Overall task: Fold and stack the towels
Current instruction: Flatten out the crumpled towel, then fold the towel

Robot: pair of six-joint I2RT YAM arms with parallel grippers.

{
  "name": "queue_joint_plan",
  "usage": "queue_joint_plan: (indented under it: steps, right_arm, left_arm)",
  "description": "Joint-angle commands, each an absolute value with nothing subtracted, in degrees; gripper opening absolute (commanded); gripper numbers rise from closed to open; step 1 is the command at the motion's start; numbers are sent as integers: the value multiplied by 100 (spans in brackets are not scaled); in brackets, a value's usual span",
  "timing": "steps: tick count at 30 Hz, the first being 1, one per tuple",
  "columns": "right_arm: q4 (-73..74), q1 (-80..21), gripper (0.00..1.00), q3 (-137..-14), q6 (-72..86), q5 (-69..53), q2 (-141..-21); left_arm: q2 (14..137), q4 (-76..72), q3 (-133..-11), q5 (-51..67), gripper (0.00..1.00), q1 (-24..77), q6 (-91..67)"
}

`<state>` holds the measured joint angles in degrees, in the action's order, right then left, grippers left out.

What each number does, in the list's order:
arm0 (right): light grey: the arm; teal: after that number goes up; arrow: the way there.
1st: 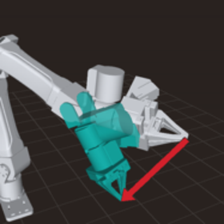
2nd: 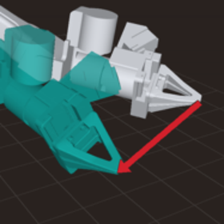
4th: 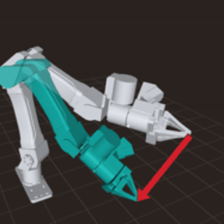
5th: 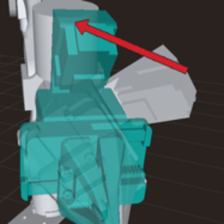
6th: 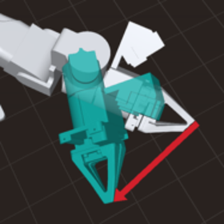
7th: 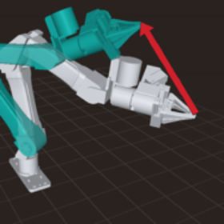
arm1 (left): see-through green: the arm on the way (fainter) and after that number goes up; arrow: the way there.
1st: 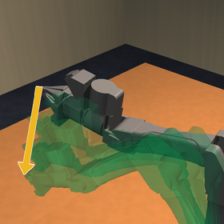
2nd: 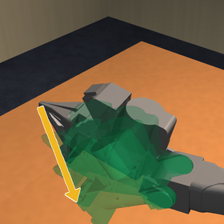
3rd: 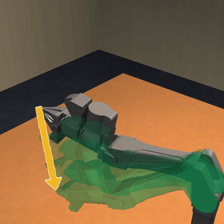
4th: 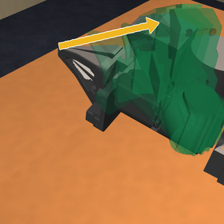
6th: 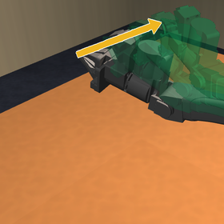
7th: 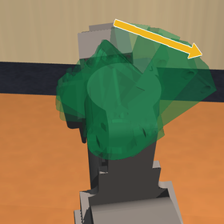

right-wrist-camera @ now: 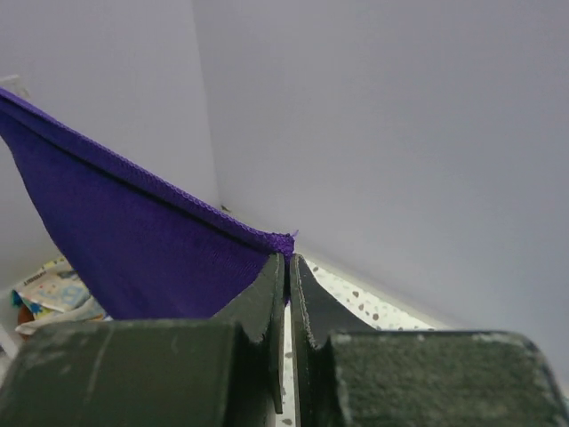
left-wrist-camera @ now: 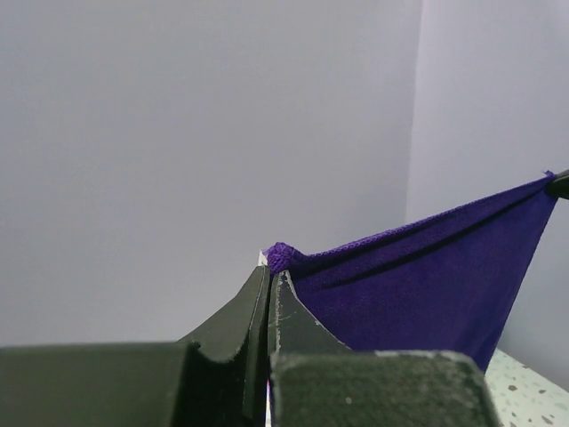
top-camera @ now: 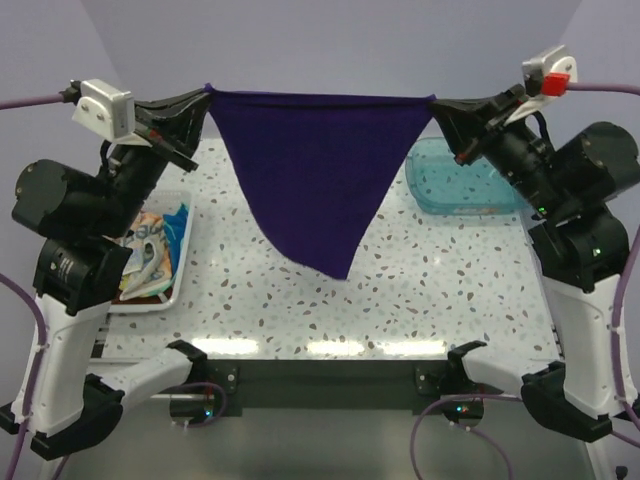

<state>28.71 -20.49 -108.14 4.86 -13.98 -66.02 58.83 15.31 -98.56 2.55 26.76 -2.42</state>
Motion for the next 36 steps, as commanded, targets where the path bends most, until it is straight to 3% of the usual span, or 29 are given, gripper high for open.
queue_joint_plan:
  steps: [1, 6, 14, 18, 25, 32, 36]
  right_arm:
    - [3085, -1890, 0, -11144, 193, -669, -6513]
    - [3111, -1890, 0, -11215, 202, -46, -6951]
    - [2288, -1890, 0, -10556, 185, 597, -8269]
    - [1733, -1820, 0, -10555, 123, 914, -9244]
    - [1504, -1731, 0, -11942, 36, 914, -11414]
    - [1397, -1731, 0, -12094, 35, 274, -11979]
    - [1310, -1732, 0, -11411, 35, 167, -11813]
  left_arm:
    - [5906, 1722, -10352, -316, 0, 2540, -228]
    - [6485, 2135, -10626, -1026, 0, 2540, -466]
    - [8286, 1628, -9994, -2742, 0, 2462, -492]
    - [9455, 1152, -10167, -2707, 0, 2180, -606]
    - [11748, 1169, -11636, -2137, 0, 1758, -844]
    - [12103, 686, -11357, -1609, 0, 1626, -844]
    - [11875, 422, -10717, -1486, 0, 1608, -905]
